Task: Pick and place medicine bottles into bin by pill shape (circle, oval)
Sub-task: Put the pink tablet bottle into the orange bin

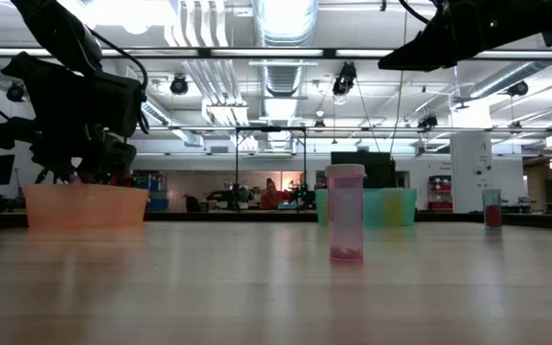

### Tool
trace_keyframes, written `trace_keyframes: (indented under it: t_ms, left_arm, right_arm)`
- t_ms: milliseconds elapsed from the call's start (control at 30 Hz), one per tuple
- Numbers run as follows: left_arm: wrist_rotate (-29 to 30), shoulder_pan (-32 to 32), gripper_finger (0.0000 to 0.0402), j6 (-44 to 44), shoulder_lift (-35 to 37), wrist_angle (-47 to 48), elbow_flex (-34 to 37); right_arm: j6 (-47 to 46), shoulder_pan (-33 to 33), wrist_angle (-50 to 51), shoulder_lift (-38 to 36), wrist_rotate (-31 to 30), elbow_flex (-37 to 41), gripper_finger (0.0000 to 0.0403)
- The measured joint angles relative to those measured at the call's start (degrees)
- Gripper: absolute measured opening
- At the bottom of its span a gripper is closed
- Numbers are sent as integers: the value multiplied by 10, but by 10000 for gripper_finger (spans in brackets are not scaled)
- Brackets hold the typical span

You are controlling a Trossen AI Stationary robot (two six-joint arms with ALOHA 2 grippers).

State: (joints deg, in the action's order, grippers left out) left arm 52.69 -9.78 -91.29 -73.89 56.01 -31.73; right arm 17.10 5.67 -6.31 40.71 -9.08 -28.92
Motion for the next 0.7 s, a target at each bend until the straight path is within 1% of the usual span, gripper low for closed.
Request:
trace_keyframes:
  t_ms: [400, 700]
  left_arm:
    - [11, 0, 92, 2, 0, -1, 0]
    - [32, -5, 92, 1, 0, -16, 6]
  right_arm:
    - [0, 0, 0, 0, 0, 0, 198]
    - [0, 0, 0, 0, 0, 0, 198]
